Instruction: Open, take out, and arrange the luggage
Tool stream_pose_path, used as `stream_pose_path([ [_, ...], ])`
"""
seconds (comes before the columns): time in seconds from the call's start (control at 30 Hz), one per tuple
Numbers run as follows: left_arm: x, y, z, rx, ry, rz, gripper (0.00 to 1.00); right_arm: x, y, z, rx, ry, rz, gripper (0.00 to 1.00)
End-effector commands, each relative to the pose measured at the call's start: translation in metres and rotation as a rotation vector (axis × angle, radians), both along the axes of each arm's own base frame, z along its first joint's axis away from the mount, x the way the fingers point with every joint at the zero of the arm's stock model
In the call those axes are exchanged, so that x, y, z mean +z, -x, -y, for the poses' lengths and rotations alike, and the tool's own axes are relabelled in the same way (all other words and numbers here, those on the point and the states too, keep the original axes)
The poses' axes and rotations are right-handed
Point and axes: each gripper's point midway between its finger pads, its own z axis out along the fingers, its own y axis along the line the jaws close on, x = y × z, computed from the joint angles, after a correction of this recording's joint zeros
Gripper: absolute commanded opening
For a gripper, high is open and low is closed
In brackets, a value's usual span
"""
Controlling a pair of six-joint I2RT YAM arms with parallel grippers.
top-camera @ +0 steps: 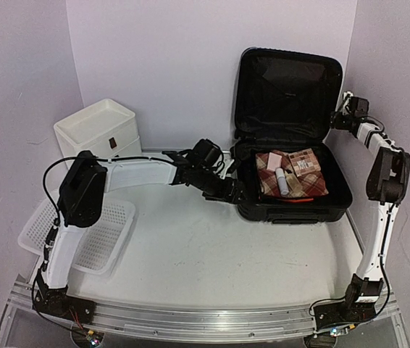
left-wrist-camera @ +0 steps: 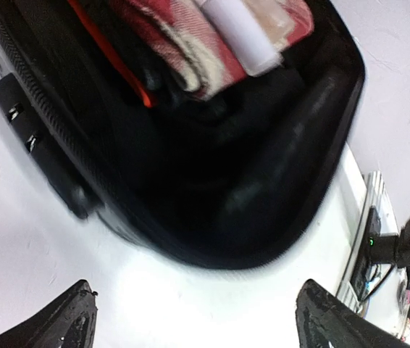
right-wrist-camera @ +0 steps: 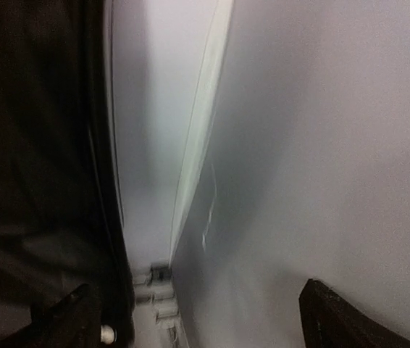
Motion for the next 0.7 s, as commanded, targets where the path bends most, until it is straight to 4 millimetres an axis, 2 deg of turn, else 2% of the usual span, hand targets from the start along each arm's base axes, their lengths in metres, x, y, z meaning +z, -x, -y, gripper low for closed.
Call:
stream_pose_path([
  [0.0, 0.09, 0.012, -0.02, -0.08, 0.075, 0.215, 0.99, 0.053, 0.065, -0.011, -0.033, -0.097, -0.044, 0.98],
  [0.1, 0.11, 0.02, -0.043, -0.082, 0.035, 0.282, 1.0, 0.036, 0.1, -0.048, 0.01, -0.133, -0.131, 0.98],
  [0.13, 0.11, 0.023, -0.053, -0.075, 0.009, 0.297, 0.99, 0.032, 0.109, -0.069, 0.053, -0.137, -0.152, 0.98],
  [0.2, 0.109, 0.025, -0.077, -0.036, -0.054, 0.31, 0.99, 0.015, 0.132, -0.117, 0.166, -0.155, -0.222, 0.98],
  [0.27, 0.101, 0.024, -0.107, 0.027, -0.126, 0.304, 0.99, -0.006, 0.159, -0.178, 0.287, -0.247, -0.288, 0.98],
  [0.33, 0.088, 0.022, -0.144, 0.12, -0.22, 0.289, 0.99, -0.03, 0.189, -0.234, 0.434, -0.384, -0.361, 0.98],
  [0.4, 0.074, 0.021, -0.185, 0.226, -0.309, 0.261, 0.99, -0.051, 0.218, -0.28, 0.545, -0.483, -0.444, 0.98],
  [0.47, 0.054, 0.024, -0.229, 0.325, -0.396, 0.226, 0.99, -0.069, 0.243, -0.306, 0.573, -0.51, -0.521, 0.98],
  [0.53, 0.049, 0.027, -0.271, 0.453, -0.437, 0.191, 0.99, -0.079, 0.264, -0.321, 0.57, -0.543, -0.577, 0.98],
  [0.6, 0.037, 0.035, -0.304, 0.55, -0.471, 0.145, 0.96, -0.079, 0.28, -0.339, 0.637, -0.577, -0.606, 0.98],
  [0.67, 0.03, 0.045, -0.323, 0.596, -0.488, 0.134, 0.94, -0.076, 0.294, -0.347, 0.67, -0.592, -0.642, 0.98],
])
